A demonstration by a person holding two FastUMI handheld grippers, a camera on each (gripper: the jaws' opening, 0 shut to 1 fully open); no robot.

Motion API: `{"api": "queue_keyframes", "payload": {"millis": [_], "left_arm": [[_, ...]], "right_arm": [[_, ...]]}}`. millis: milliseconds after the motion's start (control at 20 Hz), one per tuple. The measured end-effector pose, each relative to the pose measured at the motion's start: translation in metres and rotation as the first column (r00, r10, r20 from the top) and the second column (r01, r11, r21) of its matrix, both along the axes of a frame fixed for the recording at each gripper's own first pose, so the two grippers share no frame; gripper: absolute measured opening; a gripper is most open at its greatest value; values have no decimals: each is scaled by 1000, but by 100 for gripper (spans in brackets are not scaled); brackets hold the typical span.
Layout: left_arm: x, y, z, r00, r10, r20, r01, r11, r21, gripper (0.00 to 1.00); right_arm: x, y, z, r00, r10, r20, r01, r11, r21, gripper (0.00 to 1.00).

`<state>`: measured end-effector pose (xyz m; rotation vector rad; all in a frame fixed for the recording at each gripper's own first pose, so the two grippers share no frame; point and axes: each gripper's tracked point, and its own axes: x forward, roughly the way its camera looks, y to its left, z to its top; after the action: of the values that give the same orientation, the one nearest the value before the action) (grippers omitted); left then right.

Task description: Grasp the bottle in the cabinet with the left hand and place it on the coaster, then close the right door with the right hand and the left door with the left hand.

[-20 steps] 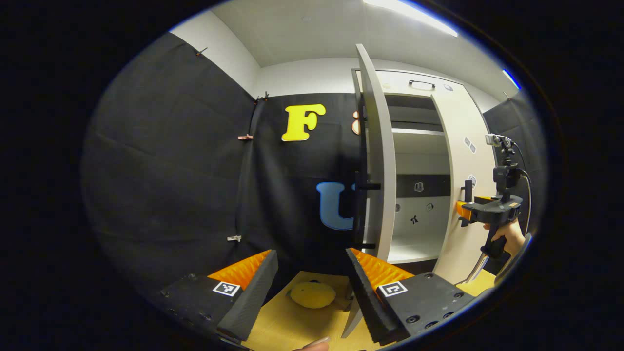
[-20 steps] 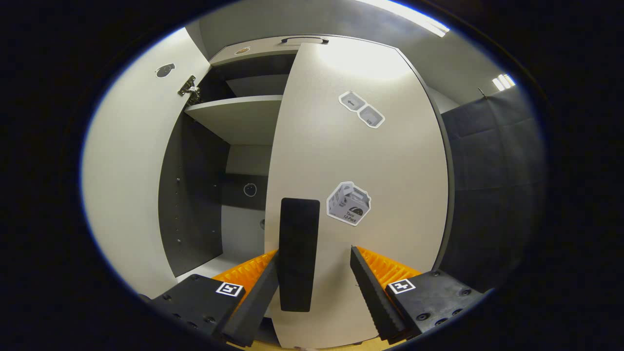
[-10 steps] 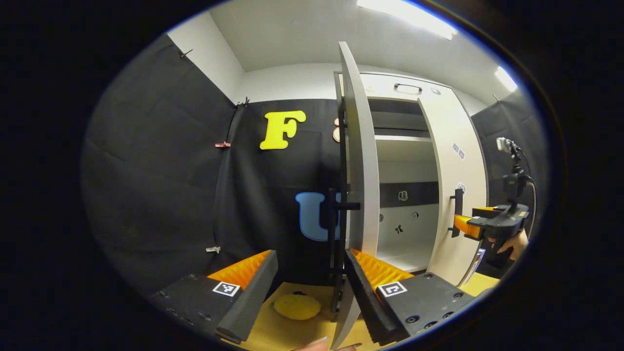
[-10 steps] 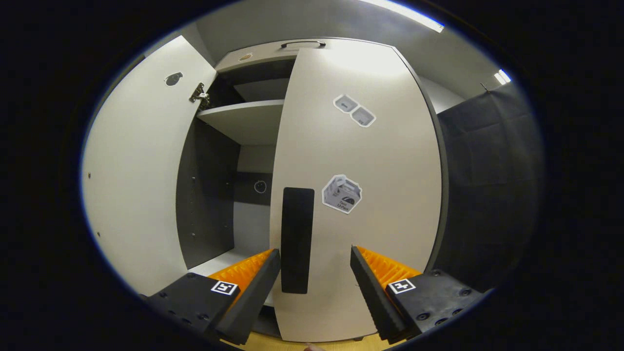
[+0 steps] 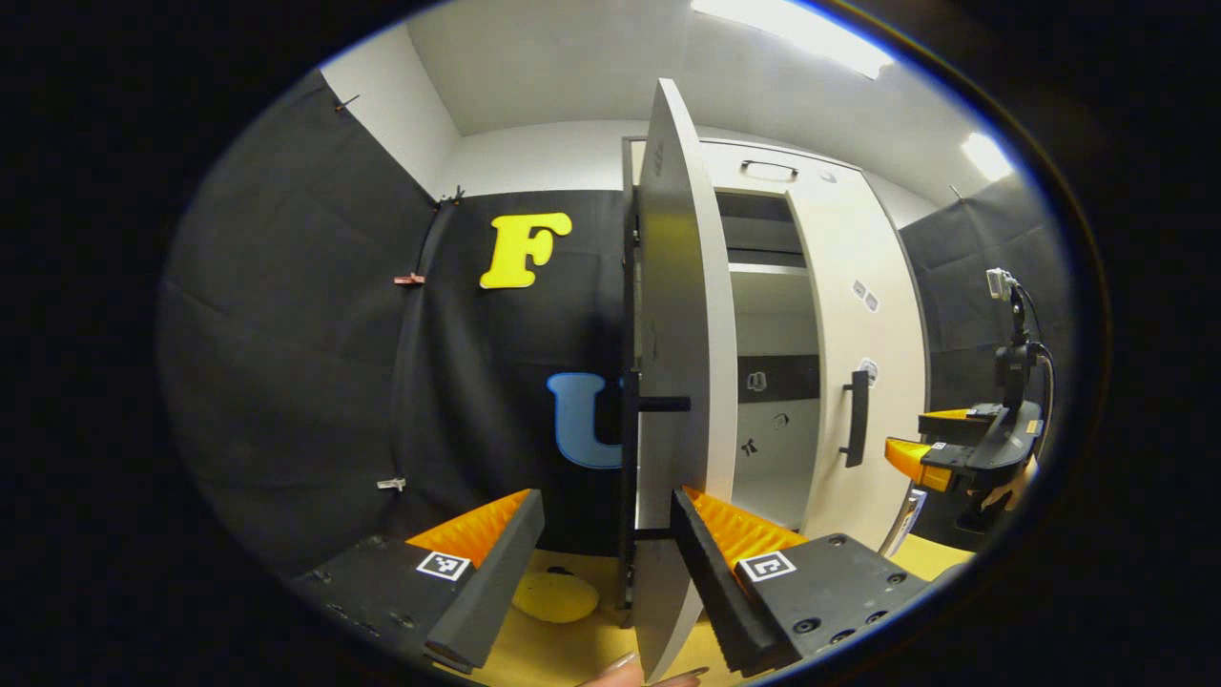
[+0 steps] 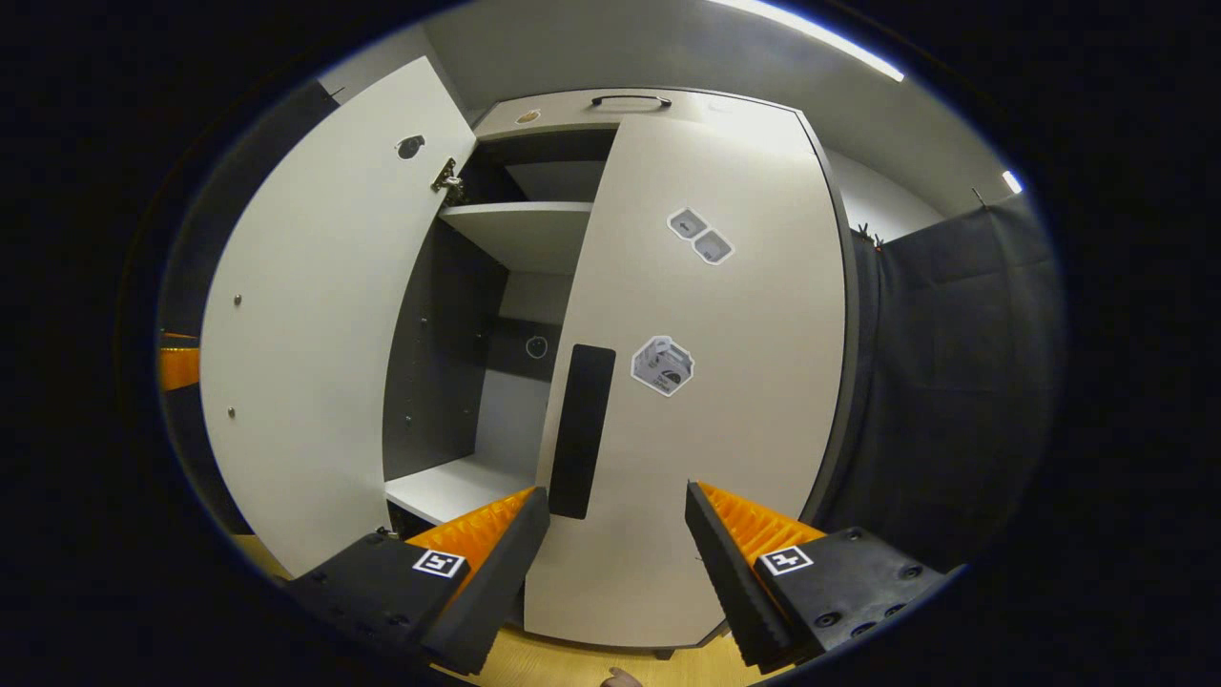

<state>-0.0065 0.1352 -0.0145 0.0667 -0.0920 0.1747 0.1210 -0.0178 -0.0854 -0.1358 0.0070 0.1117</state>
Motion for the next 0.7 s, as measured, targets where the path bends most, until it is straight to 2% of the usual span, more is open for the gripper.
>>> {"api": "queue_keyframes", "payload": {"millis": [150,350,500,700], "left_arm": [[16,-37,-4,997,-81,6,81,996,-24,87],[37,-80,-7,989,-150,-5,150,988,33,87],[39,-110,-12,974,-228,-4,228,974,-6,87],[39,-112,-23,976,-216,-41,216,976,8,88]], "right_arm": [[-8,-5,4,1000,16,9,-15,999,-47,95],[-21,-16,8,1000,30,-10,-30,1000,9,96],[-29,-31,11,1000,10,-8,-10,1000,16,95],[-41,-39,11,1000,-12,-22,13,999,39,96]]}}
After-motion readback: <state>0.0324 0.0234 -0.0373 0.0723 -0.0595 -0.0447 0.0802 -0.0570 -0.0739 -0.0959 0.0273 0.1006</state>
